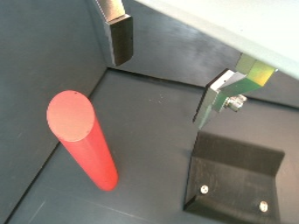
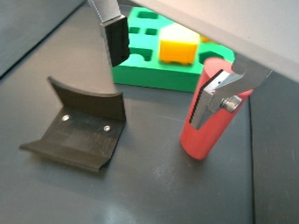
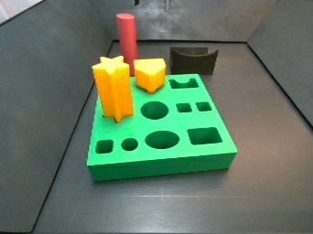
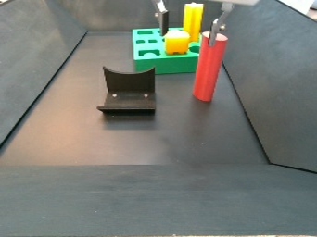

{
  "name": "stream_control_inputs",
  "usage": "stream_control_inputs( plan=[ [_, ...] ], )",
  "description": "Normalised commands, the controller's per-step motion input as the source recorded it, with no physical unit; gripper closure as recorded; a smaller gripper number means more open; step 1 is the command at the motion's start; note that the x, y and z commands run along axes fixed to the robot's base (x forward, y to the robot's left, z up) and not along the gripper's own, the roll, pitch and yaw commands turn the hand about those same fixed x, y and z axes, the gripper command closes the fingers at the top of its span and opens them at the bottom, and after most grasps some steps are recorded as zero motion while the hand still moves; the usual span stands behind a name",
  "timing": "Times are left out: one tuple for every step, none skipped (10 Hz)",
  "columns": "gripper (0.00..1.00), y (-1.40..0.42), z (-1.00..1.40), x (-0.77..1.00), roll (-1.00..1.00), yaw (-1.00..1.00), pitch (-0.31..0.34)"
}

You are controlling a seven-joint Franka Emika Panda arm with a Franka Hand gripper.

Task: Pick up the oval object. Move up. Move to above the board. Insert the oval object.
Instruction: Pick up the oval object.

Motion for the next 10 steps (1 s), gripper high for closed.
stream_control_inputs(
  plan=[
    [0.0, -0.11, -0.28, -0.12, 0.0, -0.65, -0.234],
    [0.0, -0.19, -0.22, -0.19, 0.04, -0.54, -0.226],
    [0.0, -0.24, -0.18, -0.18, 0.07, -0.52, -0.21],
    [0.0, -0.24, -0.16, -0.18, 0.07, -0.51, -0.203],
    [0.0, -0.22, -0.18, -0.22, 0.09, -0.51, -0.203],
    [0.0, -0.13, -0.1, -0.35, 0.15, -0.45, -0.176],
    [0.0, -0.04, -0.09, -0.53, 0.15, -0.37, -0.179],
    [0.0, 0.0, -0.08, -0.56, 0.15, -0.34, -0.161],
    [0.0, -0.01, -0.08, -0.52, 0.14, -0.35, -0.141],
    [0.0, -0.05, -0.04, -0.33, 0.1, -0.27, -0.124]
  ],
)
